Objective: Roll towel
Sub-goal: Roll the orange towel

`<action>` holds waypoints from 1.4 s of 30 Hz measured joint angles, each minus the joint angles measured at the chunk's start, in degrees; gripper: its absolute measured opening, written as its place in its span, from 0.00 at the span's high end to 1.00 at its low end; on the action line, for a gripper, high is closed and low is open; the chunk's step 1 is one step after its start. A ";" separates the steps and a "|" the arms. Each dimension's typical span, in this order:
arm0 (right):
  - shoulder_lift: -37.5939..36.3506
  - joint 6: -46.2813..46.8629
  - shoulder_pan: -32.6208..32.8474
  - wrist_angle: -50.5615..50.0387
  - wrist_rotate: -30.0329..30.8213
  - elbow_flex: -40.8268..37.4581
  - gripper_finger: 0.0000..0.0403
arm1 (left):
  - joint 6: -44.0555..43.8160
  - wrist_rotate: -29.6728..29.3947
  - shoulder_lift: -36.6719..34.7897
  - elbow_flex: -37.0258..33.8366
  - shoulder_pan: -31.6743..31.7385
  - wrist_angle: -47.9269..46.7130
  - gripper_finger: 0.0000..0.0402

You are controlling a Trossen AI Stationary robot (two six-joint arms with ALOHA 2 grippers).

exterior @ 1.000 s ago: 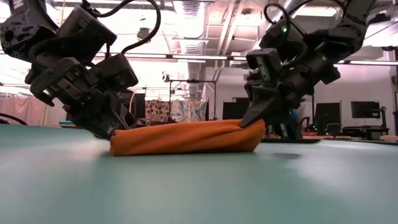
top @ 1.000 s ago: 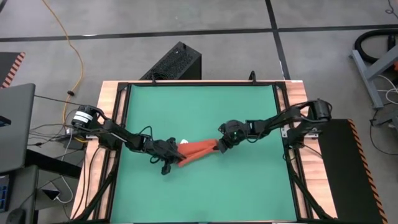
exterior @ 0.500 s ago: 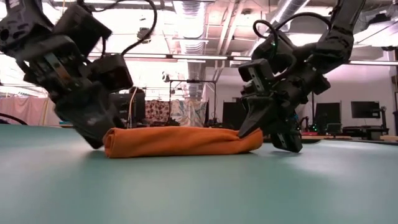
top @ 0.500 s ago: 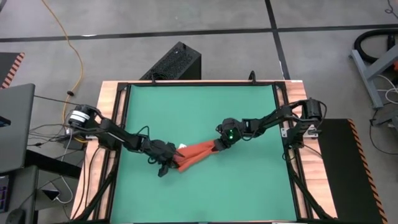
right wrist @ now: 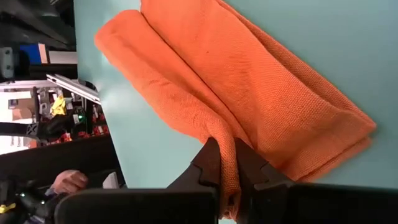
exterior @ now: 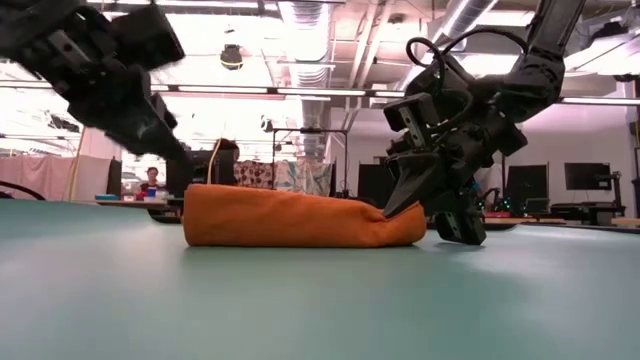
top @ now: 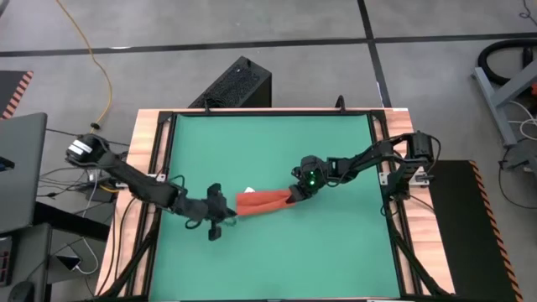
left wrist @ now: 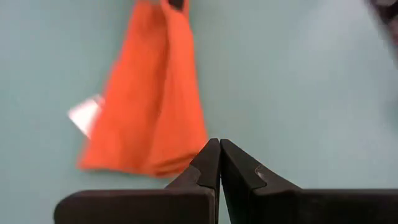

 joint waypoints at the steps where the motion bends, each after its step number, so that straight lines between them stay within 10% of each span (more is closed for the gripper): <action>1: 0.00 0.11 -0.28 0.03 -0.48 0.00 0.93 | 2.57 -3.60 0.51 1.01 -1.38 -1.00 1.00; 11: 0.11 4.67 -3.29 4.78 -5.94 -0.09 0.93 | 21.33 -18.70 13.94 10.60 -9.52 -2.58 1.00; 35: 0.17 17.24 -7.47 6.88 -12.03 -0.02 0.93 | 26.10 -19.92 16.26 11.21 -1.07 -7.49 1.00; 42: 0.17 16.94 -7.71 7.21 -11.95 -0.02 0.93 | 26.65 -18.35 16.26 3.74 1.47 5.54 1.00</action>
